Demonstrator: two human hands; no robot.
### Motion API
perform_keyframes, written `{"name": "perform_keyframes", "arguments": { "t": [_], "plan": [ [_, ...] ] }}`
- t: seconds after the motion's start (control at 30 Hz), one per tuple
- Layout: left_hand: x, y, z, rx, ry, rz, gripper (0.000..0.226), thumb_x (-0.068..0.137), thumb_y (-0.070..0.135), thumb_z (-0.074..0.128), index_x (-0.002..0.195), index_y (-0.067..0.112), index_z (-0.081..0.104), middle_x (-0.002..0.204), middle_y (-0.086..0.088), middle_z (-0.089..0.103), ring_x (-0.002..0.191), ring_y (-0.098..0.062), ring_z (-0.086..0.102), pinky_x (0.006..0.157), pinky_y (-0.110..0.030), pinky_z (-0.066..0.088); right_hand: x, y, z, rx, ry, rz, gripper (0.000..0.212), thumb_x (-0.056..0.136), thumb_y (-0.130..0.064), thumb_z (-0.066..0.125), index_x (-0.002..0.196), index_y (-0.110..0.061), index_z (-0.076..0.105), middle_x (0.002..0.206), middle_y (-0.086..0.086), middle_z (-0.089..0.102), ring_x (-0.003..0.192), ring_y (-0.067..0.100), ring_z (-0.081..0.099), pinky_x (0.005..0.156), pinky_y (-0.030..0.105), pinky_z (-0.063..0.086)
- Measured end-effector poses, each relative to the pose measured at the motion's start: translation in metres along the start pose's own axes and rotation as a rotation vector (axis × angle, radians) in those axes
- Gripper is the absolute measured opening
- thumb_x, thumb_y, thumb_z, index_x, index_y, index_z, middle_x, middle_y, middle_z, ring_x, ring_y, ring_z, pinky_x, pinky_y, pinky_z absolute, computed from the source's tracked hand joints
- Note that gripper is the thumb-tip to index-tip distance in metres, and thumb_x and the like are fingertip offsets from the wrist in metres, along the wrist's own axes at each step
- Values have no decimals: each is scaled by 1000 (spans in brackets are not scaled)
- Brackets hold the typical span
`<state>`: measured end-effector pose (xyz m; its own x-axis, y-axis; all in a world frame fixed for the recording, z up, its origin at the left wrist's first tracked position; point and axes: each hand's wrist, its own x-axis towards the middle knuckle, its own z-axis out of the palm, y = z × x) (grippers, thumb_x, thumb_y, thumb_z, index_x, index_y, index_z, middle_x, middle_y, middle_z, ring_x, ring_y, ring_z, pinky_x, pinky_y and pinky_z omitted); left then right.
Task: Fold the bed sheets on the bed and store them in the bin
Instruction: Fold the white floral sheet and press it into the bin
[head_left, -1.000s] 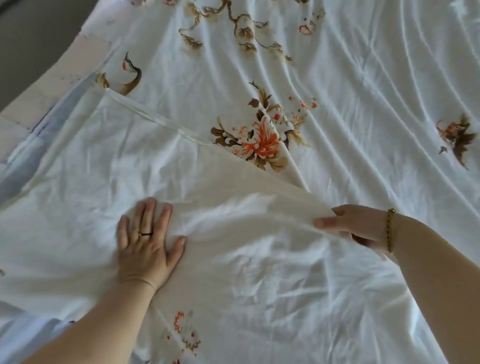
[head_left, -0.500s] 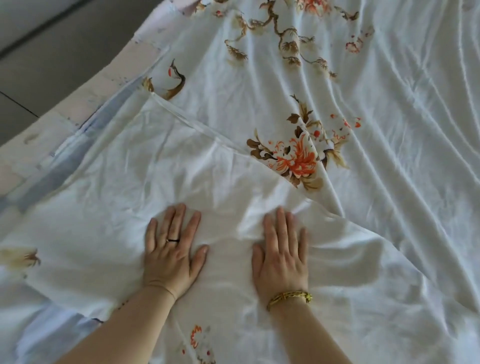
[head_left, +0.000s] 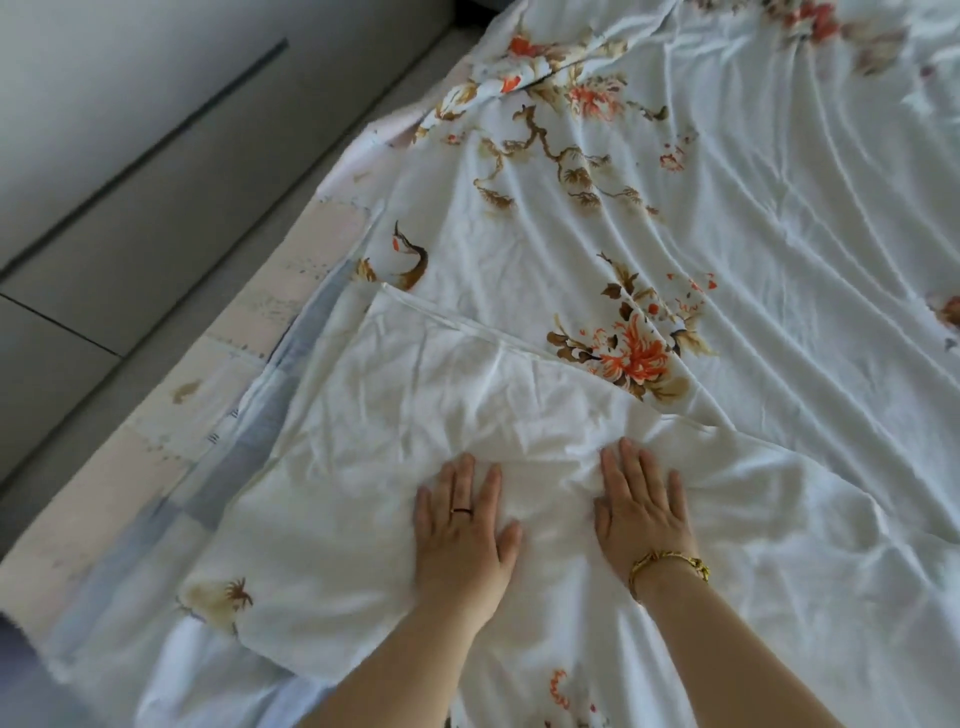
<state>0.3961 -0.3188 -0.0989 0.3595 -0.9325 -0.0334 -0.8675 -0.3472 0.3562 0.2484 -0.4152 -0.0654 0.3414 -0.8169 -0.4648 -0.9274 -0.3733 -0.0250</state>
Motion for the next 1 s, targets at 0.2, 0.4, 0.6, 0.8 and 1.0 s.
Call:
{"name": "perform_keyframes", "arguments": {
  "t": [0.2, 0.4, 0.6, 0.8, 1.0],
  "plan": [
    [16, -111, -101, -128, -35, -437, 45, 89, 25, 56, 129, 4, 50, 127, -19, 54, 118, -35, 50, 95, -43, 39, -68, -64, 5, 238, -1, 232, 52, 97, -28, 10, 147, -25, -6, 156, -5, -10, 143, 14, -10, 114, 30, -9],
    [-1, -156, -121, -250, -282, -489, 22, 90, 35, 56, 102, 17, 57, 93, -1, 63, 90, -24, 58, 66, -27, 35, -70, -111, -3, 403, -18, 296, 55, 97, -25, 34, 147, -20, 10, 155, 0, 5, 142, 19, 5, 115, 28, 5],
    [-42, -190, -120, -530, -274, -490, 45, 85, 16, 65, 52, 13, 34, 38, 3, 35, 40, -8, 34, 43, -19, 24, -2, -182, -43, 650, 58, 196, 29, 94, -26, 46, 116, -10, 55, 126, 6, 46, 121, 23, 40, 95, 28, 34],
    [-38, -207, -118, -820, -485, -462, 22, 84, 15, 65, 66, 19, 54, 54, 9, 59, 48, 6, 55, 48, -7, 39, 86, -266, -66, 528, 3, 177, 56, 92, -48, 41, 129, -6, 41, 131, 11, 45, 123, 27, 41, 98, 36, 37],
    [-32, -220, -102, -912, -598, -452, 19, 79, 27, 71, 93, 26, 60, 89, 7, 68, 79, 0, 65, 71, -16, 52, 118, -277, -62, 276, -5, 297, 36, 98, -22, 28, 124, -9, 48, 127, 10, 53, 117, 27, 50, 85, 33, 40]
  ]
}}
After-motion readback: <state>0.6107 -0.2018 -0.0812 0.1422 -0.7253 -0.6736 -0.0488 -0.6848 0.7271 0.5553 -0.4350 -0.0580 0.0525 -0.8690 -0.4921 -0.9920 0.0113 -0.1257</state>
